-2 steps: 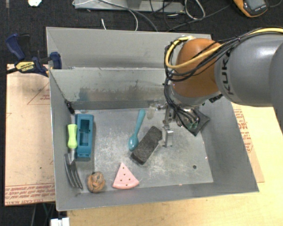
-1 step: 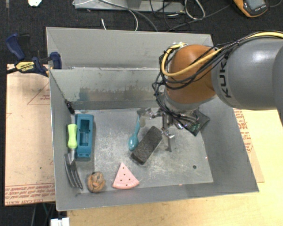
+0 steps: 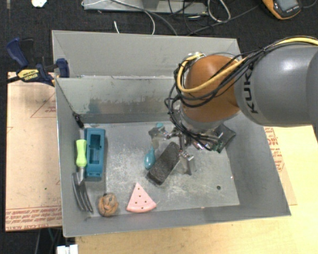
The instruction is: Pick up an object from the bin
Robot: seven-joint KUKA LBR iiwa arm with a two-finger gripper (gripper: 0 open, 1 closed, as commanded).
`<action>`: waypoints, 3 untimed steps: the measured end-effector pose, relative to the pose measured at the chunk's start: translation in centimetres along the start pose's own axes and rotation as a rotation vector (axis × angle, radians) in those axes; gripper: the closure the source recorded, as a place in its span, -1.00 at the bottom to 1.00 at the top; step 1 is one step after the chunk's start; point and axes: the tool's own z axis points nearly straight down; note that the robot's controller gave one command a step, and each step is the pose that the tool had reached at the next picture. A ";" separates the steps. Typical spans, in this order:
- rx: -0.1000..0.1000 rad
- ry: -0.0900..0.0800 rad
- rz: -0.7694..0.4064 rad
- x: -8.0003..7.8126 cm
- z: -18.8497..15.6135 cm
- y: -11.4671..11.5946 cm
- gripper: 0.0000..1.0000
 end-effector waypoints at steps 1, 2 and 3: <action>0.002 -0.003 -0.269 0.2 3.7 -0.7 -1.00; 0.001 -0.008 -0.195 1.3 4.8 -1.1 1.00; 0.001 -0.008 -0.195 1.3 4.8 -1.1 1.00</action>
Offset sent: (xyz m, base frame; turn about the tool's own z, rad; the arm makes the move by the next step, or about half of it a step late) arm -0.0049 -0.0177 -0.0485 -0.1973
